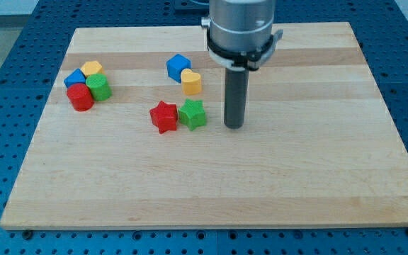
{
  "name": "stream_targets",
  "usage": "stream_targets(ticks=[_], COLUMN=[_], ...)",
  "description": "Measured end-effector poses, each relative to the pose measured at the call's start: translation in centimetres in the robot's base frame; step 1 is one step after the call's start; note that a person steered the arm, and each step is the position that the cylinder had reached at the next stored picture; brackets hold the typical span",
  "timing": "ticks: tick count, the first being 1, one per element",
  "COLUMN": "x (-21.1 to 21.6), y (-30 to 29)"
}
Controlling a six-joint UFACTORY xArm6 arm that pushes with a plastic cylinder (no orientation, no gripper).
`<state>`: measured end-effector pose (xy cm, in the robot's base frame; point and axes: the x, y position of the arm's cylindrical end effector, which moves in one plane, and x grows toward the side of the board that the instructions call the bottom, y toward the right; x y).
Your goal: Push the red star and green star into the group of blocks
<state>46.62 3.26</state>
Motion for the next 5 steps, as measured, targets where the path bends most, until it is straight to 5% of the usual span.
stream_targets(ticks=[5], x=[-2.0], y=[-7.9])
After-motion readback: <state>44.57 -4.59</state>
